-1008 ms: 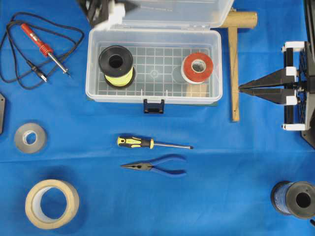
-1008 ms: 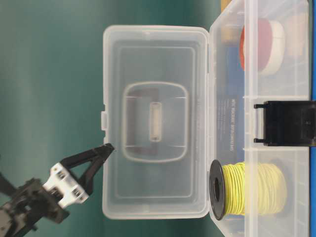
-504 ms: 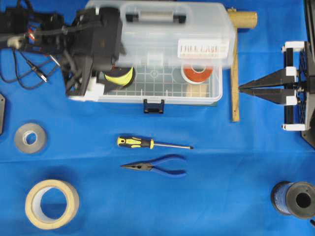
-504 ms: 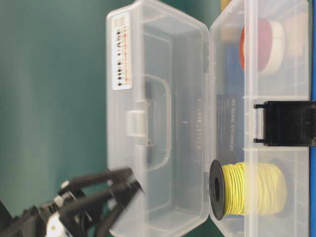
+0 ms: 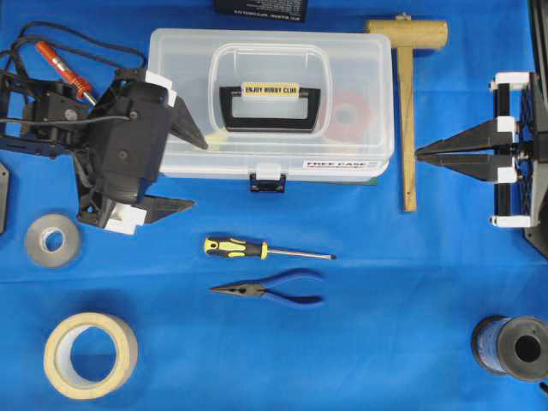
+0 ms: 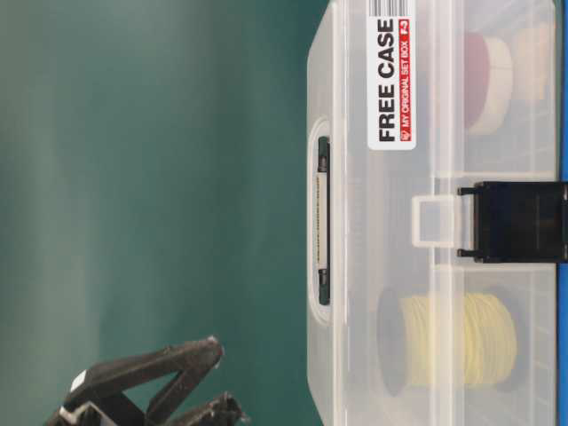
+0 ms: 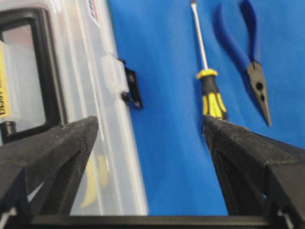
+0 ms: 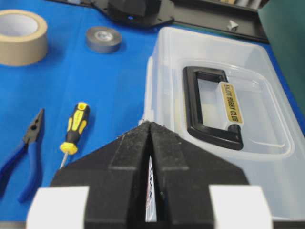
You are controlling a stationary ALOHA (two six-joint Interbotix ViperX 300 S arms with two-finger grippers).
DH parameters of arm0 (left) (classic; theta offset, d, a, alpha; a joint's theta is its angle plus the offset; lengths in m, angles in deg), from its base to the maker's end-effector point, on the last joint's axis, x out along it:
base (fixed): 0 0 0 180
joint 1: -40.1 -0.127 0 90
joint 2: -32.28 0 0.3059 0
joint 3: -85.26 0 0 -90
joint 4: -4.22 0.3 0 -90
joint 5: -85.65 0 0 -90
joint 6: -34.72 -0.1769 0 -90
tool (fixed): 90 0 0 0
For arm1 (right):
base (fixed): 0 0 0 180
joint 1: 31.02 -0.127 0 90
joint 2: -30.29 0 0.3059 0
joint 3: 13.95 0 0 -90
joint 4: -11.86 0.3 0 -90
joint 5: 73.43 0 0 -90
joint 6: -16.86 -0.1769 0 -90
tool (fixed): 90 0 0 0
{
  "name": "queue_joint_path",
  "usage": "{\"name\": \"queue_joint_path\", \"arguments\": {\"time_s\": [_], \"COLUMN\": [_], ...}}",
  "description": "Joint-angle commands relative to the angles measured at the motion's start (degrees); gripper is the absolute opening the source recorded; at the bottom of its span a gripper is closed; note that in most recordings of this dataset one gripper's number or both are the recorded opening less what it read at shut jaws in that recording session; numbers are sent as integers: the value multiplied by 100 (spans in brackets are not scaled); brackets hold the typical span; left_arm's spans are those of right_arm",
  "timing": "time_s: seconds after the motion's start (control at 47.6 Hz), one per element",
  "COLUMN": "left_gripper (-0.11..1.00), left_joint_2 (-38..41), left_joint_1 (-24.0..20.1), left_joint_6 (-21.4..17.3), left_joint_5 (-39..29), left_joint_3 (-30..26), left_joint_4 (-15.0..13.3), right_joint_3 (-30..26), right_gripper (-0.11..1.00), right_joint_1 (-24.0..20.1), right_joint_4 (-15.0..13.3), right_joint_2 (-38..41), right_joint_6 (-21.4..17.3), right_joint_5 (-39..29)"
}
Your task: Close the tool box with the left arm.
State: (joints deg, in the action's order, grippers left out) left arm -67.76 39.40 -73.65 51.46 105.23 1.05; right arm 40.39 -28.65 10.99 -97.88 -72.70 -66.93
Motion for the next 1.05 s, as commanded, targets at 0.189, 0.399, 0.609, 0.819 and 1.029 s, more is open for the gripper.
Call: {"name": "queue_joint_path", "arguments": {"time_s": [0.189, 0.399, 0.609, 0.819, 1.029], "left_gripper": [89, 89, 89, 89, 89], "left_joint_2": [-738, -1723, -2777, -3604, -4166], "left_joint_1": [18, 18, 18, 18, 18], "left_joint_6": [26, 26, 18, 18, 18], "left_joint_5": [545, 1415, 2276, 2988, 3595], "left_joint_3": [422, 1195, 2224, 3208, 4104], "left_joint_4": [-105, -299, -448, -694, -1090], "right_joint_3": [-79, -97, -79, -79, -79], "right_gripper": [0, 0, 0, 0, 0], "right_joint_1": [9, 9, 9, 9, 9], "right_joint_4": [-9, -9, -9, -9, -9], "right_joint_2": [-26, -88, -88, -97, -79], "right_joint_6": [-18, -18, -18, -26, -26], "right_joint_5": [-9, -62, -53, -62, -62]}}
